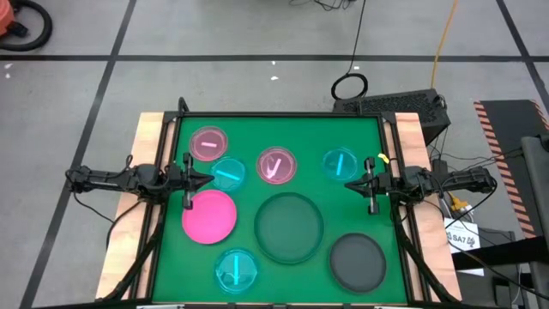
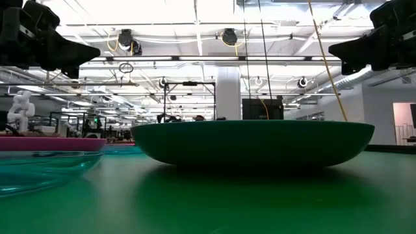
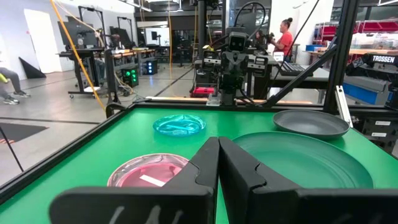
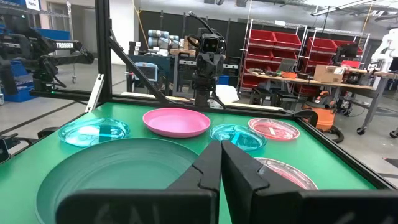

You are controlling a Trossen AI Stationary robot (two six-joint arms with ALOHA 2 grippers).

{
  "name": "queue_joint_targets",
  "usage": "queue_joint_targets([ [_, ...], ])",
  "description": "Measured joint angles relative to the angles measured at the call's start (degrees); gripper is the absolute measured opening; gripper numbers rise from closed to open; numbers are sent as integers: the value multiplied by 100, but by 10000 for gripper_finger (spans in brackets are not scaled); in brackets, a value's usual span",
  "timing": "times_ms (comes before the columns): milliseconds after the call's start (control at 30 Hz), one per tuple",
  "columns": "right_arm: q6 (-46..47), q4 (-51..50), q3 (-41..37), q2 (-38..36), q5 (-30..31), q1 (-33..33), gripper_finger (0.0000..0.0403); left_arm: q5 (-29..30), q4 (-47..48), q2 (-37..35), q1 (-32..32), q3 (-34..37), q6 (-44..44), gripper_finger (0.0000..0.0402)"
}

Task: Stack plastic plates

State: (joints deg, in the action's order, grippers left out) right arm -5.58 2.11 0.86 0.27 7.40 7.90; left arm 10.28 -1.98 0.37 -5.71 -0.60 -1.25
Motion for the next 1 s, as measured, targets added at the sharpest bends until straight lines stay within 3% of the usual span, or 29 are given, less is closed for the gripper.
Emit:
queue_joint_targets([
  [1000,-55,27,2,2,150,-4,9,0,0,0,0,0,0,17],
])
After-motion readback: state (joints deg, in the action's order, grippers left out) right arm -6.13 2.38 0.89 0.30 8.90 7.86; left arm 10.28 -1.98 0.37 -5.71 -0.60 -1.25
